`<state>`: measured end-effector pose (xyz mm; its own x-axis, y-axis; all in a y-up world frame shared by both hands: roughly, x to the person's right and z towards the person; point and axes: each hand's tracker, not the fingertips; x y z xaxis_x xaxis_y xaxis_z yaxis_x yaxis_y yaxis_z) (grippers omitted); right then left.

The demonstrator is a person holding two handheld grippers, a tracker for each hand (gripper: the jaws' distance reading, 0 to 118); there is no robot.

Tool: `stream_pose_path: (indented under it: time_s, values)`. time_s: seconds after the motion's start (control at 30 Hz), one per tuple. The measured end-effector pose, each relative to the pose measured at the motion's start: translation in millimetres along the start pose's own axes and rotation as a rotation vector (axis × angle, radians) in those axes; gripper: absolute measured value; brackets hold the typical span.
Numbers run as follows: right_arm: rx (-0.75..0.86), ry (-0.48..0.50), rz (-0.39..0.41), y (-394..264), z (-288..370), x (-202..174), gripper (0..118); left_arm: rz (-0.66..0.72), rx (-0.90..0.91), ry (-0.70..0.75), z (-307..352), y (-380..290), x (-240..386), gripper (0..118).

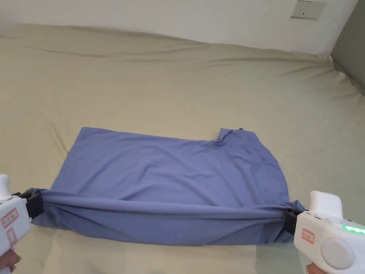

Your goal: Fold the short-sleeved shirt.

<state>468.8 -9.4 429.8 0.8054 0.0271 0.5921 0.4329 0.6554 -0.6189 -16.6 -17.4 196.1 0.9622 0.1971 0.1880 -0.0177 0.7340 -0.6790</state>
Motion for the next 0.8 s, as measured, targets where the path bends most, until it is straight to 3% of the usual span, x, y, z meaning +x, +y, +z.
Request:
stream_pose_path:
  time_s: [0.3, 0.5, 0.57, 0.6, 0.67, 0.7, 0.73, 0.77, 0.8]
  values:
    - [-0.193, -0.064, 0.007, 24.9, -110.9, -10.7, 13, -0.136, -0.153, 0.058, -103.2, 10.9, 26.6, 7]
    - [-0.198, -0.078, 0.023, 28.4, -130.6, -12.6, 13, -0.185, -0.182, 0.073, -132.2, 4.9, 30.2, 7]
    - [-0.196, -0.078, 0.033, 29.8, -133.6, -12.1, 22, -0.208, -0.192, 0.073, -133.6, 8.7, 33.5, 8]
    - [-0.189, -0.091, 0.039, 30.9, -131.6, -12.2, 35, -0.218, -0.194, 0.07, -133.8, 10.4, 34.5, 8]
    - [-0.154, -0.139, 0.038, 36.5, -130.5, -7.3, 75, -0.227, -0.19, 0.067, -132.6, 16.3, 36.0, 30]
    - [-0.134, -0.146, 0.031, 41.8, -128.5, -1.6, 90, -0.232, -0.18, 0.076, -130.4, 21.8, 36.8, 50]
    - [-0.109, -0.162, 0.01, 46.9, -125.0, 4.8, 97, -0.241, -0.171, 0.094, -124.7, 28.7, 38.3, 86]
    - [-0.079, -0.165, -0.013, 53.3, -117.1, 10.4, 97, -0.237, -0.141, 0.104, -116.6, 35.6, 38.9, 106]
    - [-0.021, -0.151, -0.03, 61.2, -102.9, 15.0, 97, -0.217, -0.078, 0.089, -103.3, 44.0, 39.4, 115]
